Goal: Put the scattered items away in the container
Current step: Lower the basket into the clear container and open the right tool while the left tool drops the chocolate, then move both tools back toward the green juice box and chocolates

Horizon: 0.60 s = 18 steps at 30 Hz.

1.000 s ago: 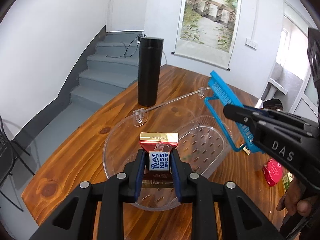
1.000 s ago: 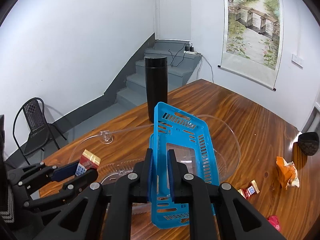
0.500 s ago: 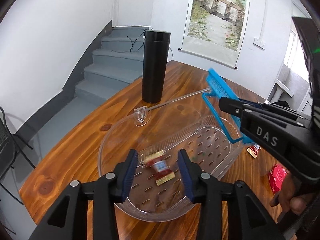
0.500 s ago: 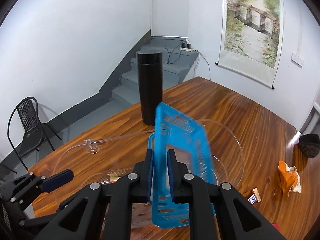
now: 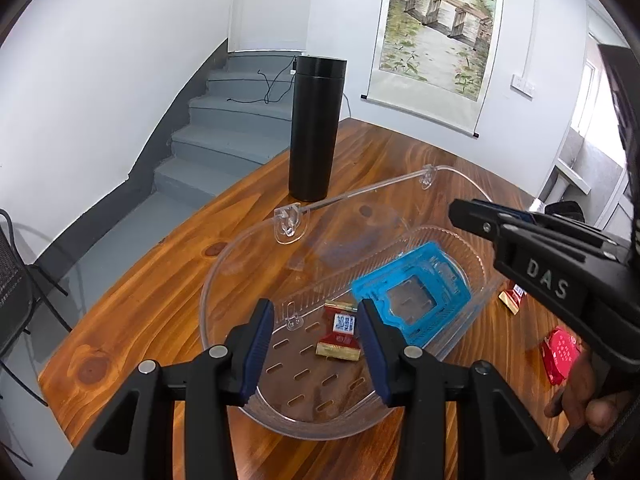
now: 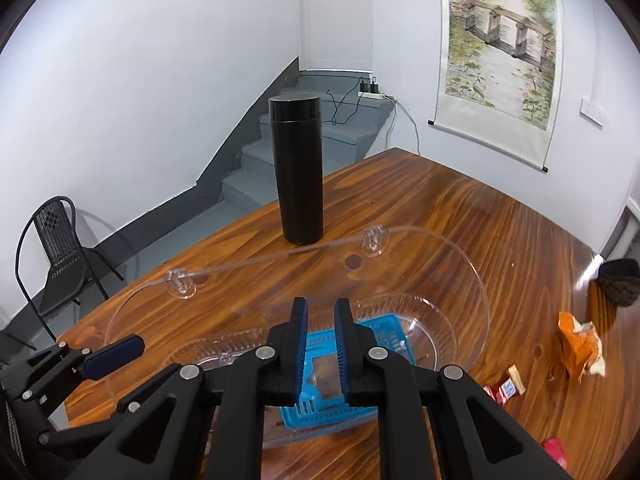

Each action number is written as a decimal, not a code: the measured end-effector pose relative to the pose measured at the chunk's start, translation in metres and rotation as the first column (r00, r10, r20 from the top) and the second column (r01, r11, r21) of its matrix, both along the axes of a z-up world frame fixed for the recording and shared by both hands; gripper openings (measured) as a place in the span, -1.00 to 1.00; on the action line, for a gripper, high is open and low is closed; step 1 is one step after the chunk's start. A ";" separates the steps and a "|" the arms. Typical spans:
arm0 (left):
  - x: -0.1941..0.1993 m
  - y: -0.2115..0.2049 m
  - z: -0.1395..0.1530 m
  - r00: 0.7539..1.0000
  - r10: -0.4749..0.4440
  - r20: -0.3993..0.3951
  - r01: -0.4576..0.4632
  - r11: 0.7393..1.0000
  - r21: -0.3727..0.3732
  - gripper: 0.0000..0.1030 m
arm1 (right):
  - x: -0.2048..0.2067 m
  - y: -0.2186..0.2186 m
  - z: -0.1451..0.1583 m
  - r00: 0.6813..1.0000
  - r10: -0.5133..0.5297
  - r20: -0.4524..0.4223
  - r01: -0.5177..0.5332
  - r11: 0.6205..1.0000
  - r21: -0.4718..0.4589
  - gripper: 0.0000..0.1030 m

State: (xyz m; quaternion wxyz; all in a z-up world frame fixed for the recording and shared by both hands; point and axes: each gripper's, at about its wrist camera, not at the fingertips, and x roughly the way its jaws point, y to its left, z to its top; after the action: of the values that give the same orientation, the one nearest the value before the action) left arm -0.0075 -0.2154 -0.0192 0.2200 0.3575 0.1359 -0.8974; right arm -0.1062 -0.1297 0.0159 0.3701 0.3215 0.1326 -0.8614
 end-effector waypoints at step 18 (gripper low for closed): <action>-0.004 0.049 0.009 0.985 -0.172 -0.032 0.171 0.985 -0.033 -0.14 | 0.026 0.089 -0.024 0.978 -0.202 0.057 0.204 0.979 -0.026 -0.72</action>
State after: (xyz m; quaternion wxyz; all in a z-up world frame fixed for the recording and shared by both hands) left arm -0.0117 -0.1666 -0.0101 0.1448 0.3487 0.0951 -0.9211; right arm -0.0806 -0.0403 -0.0078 0.2887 0.3507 0.0751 -0.8877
